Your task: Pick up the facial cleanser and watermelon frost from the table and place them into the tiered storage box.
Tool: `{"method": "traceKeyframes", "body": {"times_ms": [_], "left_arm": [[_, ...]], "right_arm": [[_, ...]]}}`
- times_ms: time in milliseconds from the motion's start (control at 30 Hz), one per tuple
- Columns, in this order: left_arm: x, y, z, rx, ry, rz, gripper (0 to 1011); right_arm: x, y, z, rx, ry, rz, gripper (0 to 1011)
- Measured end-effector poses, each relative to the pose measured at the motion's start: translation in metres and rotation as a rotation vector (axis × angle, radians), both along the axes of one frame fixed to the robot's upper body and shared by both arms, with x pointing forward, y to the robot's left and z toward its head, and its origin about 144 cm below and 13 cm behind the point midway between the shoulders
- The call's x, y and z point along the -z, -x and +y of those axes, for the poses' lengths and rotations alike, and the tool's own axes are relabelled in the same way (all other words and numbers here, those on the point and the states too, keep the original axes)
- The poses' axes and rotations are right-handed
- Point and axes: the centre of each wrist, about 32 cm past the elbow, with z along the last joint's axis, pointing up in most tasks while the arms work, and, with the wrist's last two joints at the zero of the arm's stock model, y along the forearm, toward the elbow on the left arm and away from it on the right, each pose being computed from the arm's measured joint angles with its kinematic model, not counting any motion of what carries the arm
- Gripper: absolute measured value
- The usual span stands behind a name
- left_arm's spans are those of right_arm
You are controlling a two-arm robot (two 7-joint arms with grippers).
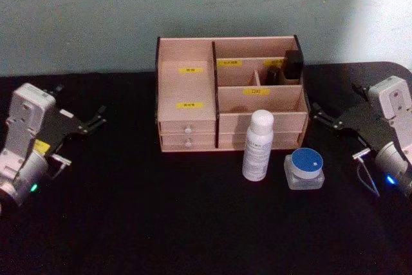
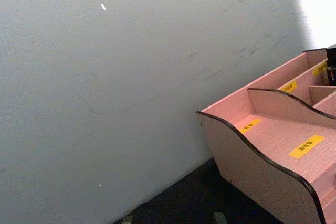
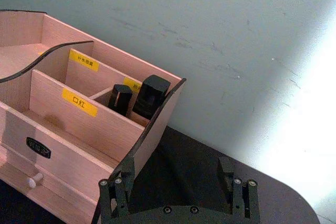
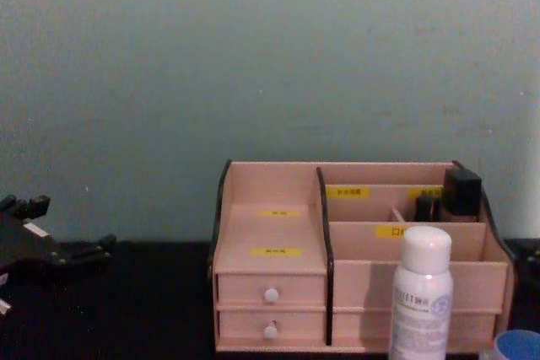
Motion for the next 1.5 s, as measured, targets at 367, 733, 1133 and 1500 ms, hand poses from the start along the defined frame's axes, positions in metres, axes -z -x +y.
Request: {"method": "traceKeyframes", "body": {"times_ms": [367,733,1133,1500], "left_arm": [[0.000,0.000,0.000,0.000,0.000,0.000,1001],[0.000,0.000,0.000,0.000,0.000,0.000,1001],[0.000,0.000,0.000,0.000,0.000,0.000,1001],[0.000,0.000,0.000,0.000,0.000,0.000,1001]], "right_arm": [[0.000,0.000,0.000,0.000,0.000,0.000,1003],[0.000,0.000,0.000,0.000,0.000,0.000,1003],[-0.001,0.000,-0.001,0.000,0.000,-0.002,1003],[-0.009,0.014,-0.014,-0.010,-0.025,-0.011,1003]]}}
